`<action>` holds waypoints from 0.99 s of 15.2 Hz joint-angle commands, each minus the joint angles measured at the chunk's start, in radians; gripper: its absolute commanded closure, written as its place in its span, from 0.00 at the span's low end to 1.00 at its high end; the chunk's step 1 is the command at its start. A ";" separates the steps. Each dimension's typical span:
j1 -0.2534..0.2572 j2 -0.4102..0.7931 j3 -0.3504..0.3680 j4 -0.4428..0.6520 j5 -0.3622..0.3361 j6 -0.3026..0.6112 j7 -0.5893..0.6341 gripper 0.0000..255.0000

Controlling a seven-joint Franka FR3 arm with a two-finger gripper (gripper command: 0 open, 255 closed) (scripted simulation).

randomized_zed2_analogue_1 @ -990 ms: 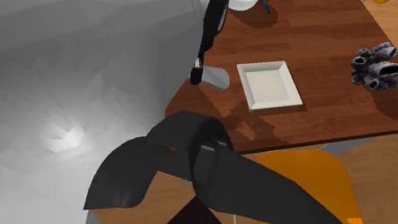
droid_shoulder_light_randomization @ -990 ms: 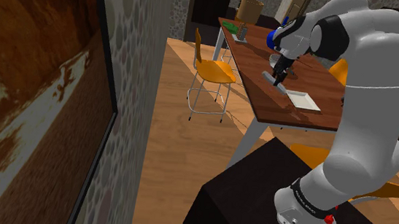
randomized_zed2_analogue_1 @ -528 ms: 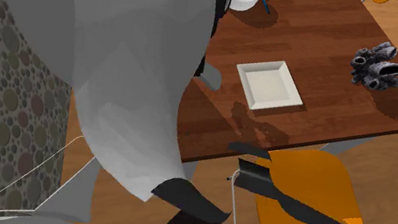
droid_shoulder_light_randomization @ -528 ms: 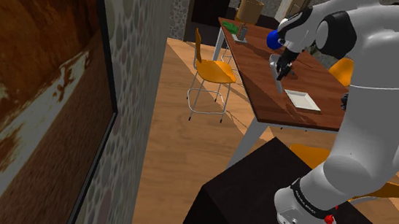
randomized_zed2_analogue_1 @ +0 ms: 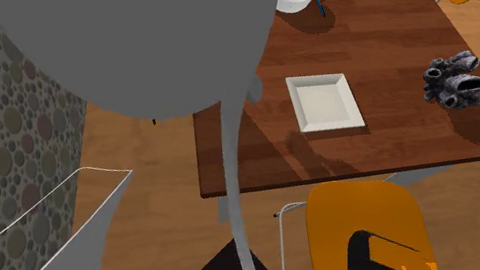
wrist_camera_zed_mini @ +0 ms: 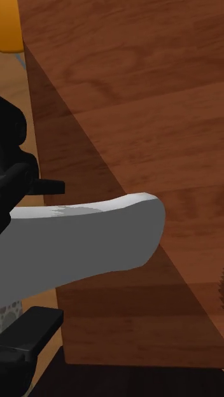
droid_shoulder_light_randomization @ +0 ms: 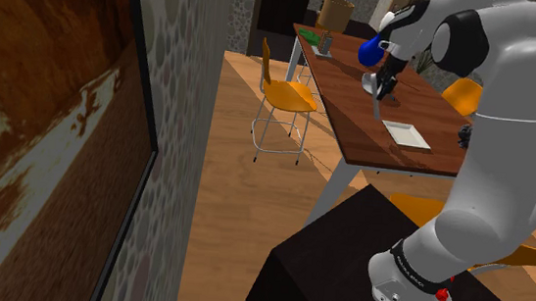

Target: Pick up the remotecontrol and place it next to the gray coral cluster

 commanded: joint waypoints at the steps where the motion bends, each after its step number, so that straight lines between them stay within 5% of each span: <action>1: 0.000 -0.010 -0.005 0.016 -0.008 -0.023 0.004 1.00; 6: 0.002 -0.029 -0.016 0.053 -0.025 -0.075 0.015 1.00; 15: -0.153 -0.018 -0.048 0.056 -0.006 -0.081 -0.174 1.00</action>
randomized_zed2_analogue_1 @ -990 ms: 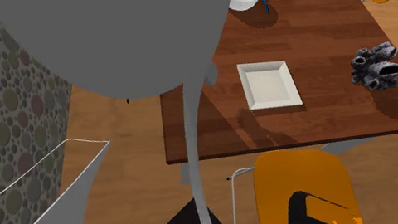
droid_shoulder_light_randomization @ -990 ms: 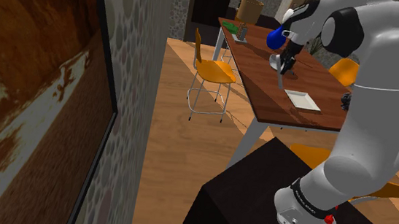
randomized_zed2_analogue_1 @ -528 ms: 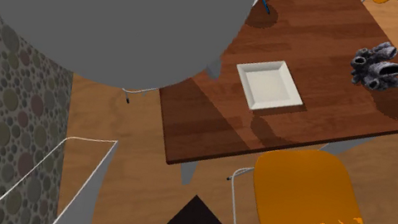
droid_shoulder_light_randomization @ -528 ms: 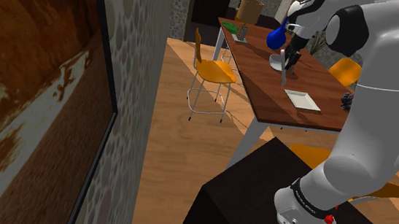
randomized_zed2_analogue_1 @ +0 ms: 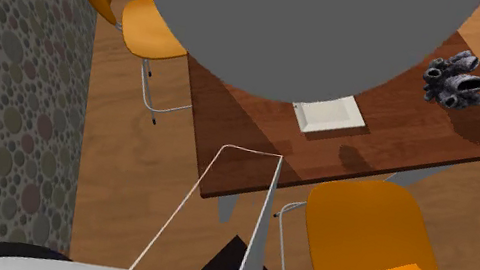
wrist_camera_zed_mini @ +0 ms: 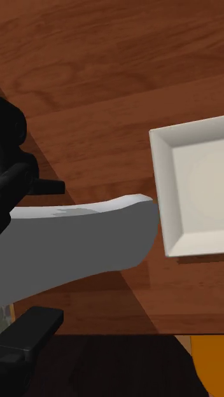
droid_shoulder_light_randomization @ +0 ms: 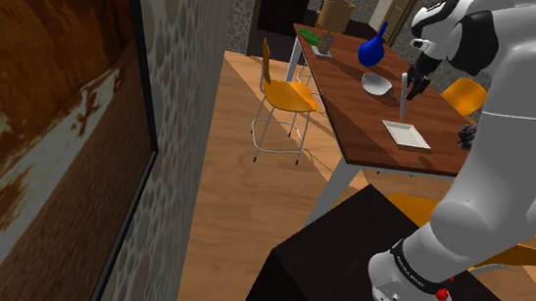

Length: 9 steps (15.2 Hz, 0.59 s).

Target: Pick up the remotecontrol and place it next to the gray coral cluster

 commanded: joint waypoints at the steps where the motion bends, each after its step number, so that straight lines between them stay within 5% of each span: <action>1: -0.036 0.005 -0.006 0.009 0.005 -0.007 -0.041 1.00; 9: -0.224 0.084 -0.007 0.117 0.052 -0.054 -0.207 1.00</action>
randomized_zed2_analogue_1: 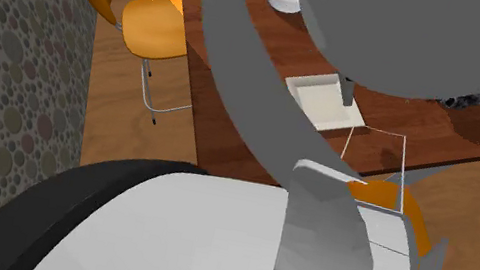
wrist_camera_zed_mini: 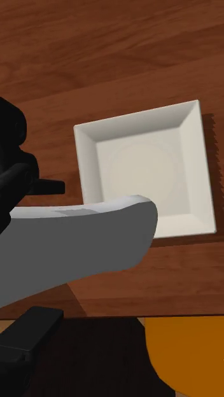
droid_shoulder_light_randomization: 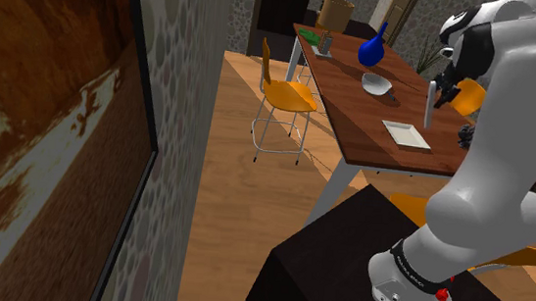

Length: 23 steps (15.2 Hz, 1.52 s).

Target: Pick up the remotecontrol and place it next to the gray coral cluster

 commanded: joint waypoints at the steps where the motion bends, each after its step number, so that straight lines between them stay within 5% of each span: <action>1: -0.054 0.026 0.002 0.043 0.014 -0.020 -0.041 1.00; 9: -0.296 0.169 0.030 0.281 0.077 -0.118 -0.175 1.00; 16: -0.560 0.362 0.081 0.660 0.134 -0.267 -0.226 1.00; 23: -0.520 0.358 0.079 0.540 0.138 -0.169 -0.249 1.00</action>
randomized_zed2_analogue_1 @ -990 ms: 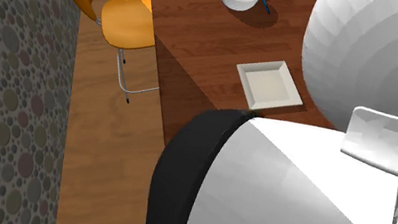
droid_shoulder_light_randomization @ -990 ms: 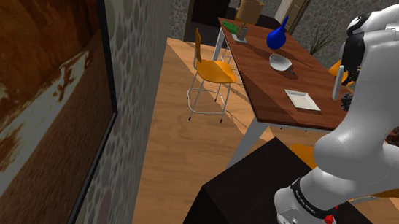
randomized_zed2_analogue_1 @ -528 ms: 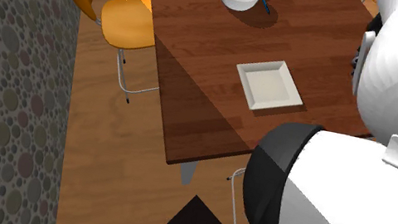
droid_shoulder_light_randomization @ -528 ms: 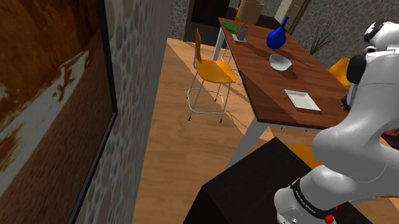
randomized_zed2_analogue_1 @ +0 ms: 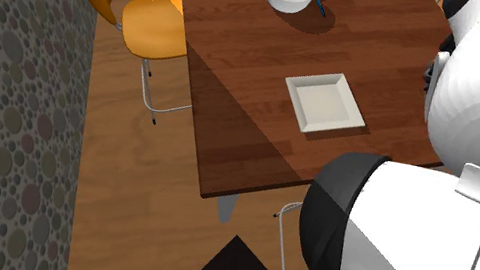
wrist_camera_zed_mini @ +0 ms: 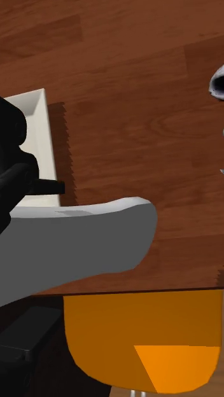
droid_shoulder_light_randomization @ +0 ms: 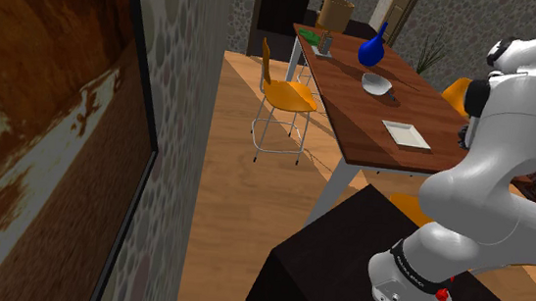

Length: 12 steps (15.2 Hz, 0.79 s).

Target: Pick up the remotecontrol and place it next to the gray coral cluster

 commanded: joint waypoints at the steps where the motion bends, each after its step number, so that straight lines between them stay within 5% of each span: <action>1: 0.008 0.003 0.001 -0.024 0.003 0.025 -0.004 1.00; 12: 0.033 0.036 0.014 -0.127 0.024 0.145 -0.029 1.00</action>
